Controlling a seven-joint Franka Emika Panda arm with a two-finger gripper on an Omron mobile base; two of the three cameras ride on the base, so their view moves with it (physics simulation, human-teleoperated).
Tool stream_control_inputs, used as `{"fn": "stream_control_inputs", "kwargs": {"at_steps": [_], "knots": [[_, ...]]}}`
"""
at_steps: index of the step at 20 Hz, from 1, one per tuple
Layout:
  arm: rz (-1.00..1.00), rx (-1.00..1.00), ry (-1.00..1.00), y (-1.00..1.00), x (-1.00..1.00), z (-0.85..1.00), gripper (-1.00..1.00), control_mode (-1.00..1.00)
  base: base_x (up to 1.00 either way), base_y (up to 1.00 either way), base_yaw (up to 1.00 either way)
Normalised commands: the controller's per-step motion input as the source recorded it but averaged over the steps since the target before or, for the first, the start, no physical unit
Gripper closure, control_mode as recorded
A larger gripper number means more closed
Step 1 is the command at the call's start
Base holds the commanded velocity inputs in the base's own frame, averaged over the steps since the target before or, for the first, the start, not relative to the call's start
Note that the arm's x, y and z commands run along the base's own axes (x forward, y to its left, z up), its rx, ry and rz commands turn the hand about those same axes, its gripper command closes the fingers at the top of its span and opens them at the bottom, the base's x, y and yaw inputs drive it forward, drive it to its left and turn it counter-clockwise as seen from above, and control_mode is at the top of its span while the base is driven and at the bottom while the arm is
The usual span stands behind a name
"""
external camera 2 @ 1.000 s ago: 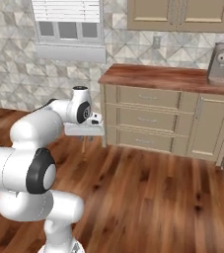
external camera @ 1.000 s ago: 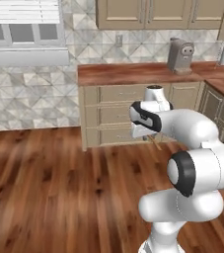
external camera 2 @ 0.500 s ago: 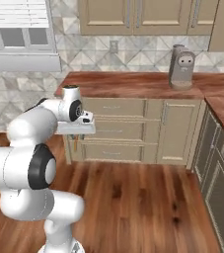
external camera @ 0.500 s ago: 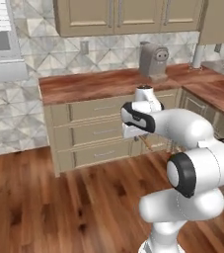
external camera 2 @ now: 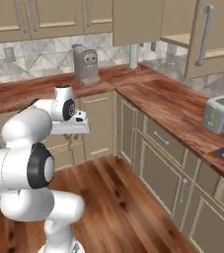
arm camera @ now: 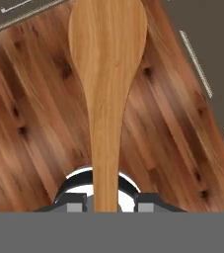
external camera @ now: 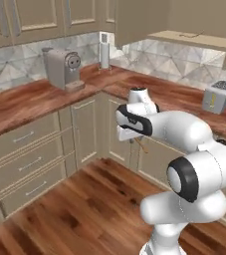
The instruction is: Organize the utensils by type. Pick up the wooden spoons from the counter and place them in the open cabinet. Then pick up the metallic utensils from the counter and place them in the open drawer.
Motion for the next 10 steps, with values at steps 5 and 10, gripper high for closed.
{"fn": "stream_control_inputs", "kwargs": {"at_steps": [5, 10], "knots": [[0.00, 0.00, 0.00, 0.00, 0.00, 0.00, 1.00, 1.00, 0.40, 0.19, -0.91], [0.00, 0.00, 0.00, 0.00, 0.00, 0.00, 1.00, 1.00, 0.47, 0.30, -0.85]]}}
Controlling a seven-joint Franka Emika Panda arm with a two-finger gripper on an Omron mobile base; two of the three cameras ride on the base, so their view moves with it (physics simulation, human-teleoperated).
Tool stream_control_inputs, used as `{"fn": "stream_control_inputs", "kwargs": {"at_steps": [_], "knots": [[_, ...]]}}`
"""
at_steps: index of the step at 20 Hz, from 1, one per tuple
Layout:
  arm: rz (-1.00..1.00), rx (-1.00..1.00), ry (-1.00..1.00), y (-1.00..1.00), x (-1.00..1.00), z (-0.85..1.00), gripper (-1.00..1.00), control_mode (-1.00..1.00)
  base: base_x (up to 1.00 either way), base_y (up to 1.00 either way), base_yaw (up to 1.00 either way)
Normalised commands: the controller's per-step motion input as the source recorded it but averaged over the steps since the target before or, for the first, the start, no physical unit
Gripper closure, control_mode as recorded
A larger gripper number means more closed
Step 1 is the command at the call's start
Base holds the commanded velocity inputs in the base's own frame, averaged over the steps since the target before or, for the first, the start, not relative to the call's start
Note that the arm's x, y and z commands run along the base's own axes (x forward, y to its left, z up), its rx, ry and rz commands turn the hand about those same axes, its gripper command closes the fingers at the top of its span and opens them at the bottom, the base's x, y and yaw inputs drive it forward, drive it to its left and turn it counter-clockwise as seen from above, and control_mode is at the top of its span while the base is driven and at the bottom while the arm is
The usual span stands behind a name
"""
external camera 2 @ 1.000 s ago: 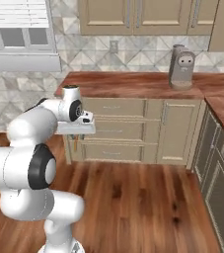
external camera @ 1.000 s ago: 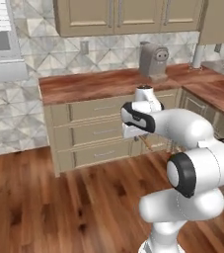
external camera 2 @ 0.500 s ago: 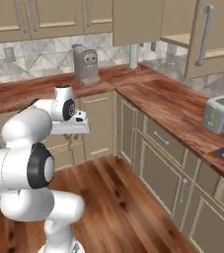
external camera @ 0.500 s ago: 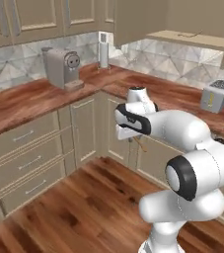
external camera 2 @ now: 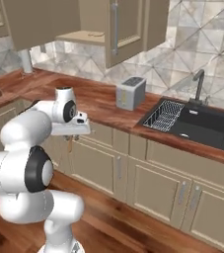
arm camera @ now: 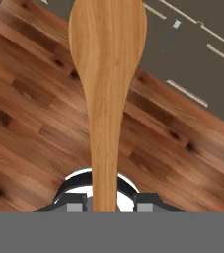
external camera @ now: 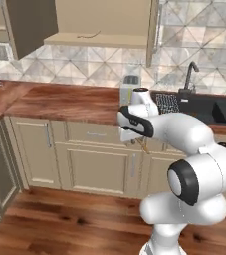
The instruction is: Organize the utensils by type. Pick up the wooden spoons from the counter and place them in the open cabinet. Then pick up the metallic utensils from the counter and place them in the open drawer.
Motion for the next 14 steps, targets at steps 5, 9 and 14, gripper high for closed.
{"fn": "stream_control_inputs", "kwargs": {"at_steps": [5, 9, 14], "knots": [[0.00, 0.00, 0.00, 0.00, 0.00, 0.00, 1.00, 1.00, 0.55, 0.37, -0.08], [0.00, 0.00, 0.00, 0.00, 0.00, 0.00, 1.00, 1.00, 0.45, 0.19, 0.48], [0.00, 0.00, 0.00, 0.00, 0.00, 0.00, 1.00, 1.00, 0.56, 0.16, 0.51]]}}
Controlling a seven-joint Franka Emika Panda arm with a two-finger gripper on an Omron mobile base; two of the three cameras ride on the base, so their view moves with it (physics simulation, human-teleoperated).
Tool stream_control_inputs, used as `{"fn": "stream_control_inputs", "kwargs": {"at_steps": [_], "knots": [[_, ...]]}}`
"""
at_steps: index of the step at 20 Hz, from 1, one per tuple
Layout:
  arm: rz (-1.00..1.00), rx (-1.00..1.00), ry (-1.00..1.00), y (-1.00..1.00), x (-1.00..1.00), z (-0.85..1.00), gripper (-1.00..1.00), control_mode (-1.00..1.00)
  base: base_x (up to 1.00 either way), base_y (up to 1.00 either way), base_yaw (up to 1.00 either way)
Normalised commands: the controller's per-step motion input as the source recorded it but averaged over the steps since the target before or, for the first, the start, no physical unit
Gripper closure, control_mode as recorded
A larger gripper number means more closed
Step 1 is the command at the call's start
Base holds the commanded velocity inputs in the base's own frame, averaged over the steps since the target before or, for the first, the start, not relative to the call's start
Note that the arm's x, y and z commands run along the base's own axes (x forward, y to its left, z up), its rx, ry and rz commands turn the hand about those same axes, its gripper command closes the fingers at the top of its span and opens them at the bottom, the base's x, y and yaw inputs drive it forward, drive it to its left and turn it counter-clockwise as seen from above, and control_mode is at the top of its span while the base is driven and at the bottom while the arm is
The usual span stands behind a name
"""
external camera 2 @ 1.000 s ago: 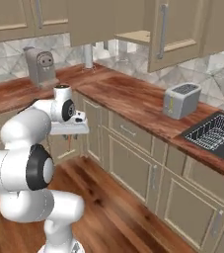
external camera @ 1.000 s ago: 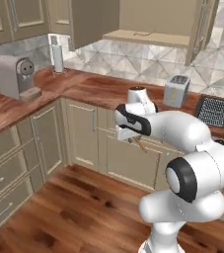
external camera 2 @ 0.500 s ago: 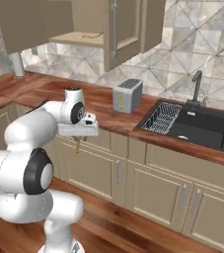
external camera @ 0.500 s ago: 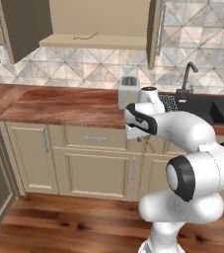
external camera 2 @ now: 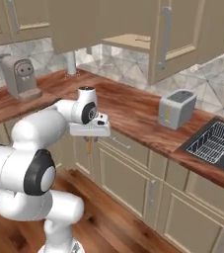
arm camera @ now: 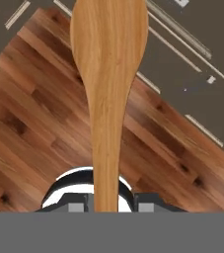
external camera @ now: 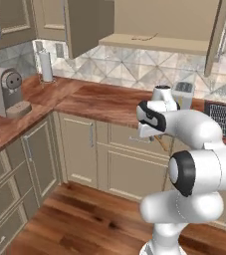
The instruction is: Organize the utensils by type. Pick up the wooden spoons from the counter and place them in the open cabinet. Then pick up the metallic utensils from the counter and place them in the open drawer.
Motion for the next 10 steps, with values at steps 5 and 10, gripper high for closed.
{"fn": "stream_control_inputs", "kwargs": {"at_steps": [5, 10], "knots": [[0.00, 0.00, 0.00, 0.00, 0.00, 0.00, 1.00, 1.00, 0.70, 0.00, 0.12], [0.00, 0.00, 0.00, 0.00, 0.00, 0.00, 1.00, 1.00, 0.57, 0.19, -0.39]]}}
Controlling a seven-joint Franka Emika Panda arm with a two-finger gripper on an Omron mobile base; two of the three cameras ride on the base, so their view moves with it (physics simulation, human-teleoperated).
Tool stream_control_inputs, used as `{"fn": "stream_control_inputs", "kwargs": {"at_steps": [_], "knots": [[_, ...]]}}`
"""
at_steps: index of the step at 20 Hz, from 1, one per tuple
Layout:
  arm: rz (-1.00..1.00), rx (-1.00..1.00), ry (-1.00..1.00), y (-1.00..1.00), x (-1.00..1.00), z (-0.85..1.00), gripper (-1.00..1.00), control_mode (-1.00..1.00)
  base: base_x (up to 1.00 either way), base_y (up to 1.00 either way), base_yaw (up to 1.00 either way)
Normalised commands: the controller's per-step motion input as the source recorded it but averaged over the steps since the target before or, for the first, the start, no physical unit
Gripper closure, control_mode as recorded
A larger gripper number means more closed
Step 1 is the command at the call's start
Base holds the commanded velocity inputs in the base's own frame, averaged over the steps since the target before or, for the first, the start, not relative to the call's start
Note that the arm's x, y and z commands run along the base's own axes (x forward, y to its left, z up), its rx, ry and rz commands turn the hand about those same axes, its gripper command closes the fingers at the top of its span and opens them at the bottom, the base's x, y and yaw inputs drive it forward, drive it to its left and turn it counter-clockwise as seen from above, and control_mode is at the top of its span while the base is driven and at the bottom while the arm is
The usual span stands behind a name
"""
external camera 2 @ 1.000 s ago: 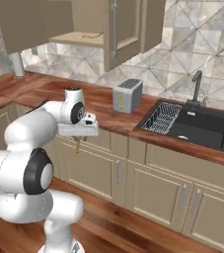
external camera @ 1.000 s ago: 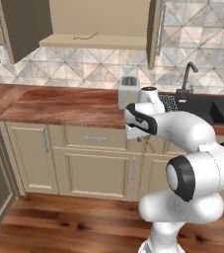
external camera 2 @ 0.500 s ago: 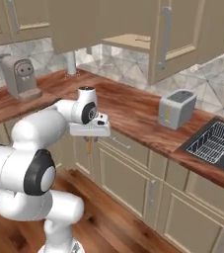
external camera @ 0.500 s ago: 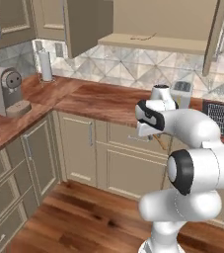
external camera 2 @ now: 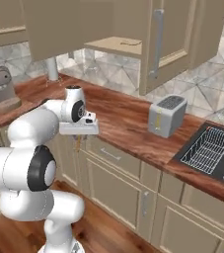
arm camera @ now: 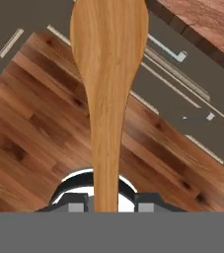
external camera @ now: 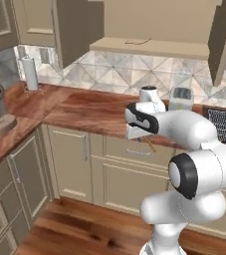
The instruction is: Organize the utensils by type. Pick up the wooden spoons from the counter and place them in the open cabinet. Then pick up the metallic utensils from the counter and place them in the open drawer.
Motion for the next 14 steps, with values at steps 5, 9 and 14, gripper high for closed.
{"fn": "stream_control_inputs", "kwargs": {"at_steps": [5, 9, 14], "knots": [[0.00, 0.00, 0.00, 0.00, 0.00, 0.00, 1.00, 1.00, 0.39, 0.35, -0.83], [0.00, 0.00, 0.00, 0.00, 0.00, 0.00, 1.00, 1.00, 0.49, 0.49, -0.68], [0.00, 0.00, 0.00, 0.00, 0.00, 0.00, 1.00, 1.00, 0.55, 0.55, -0.44]]}}
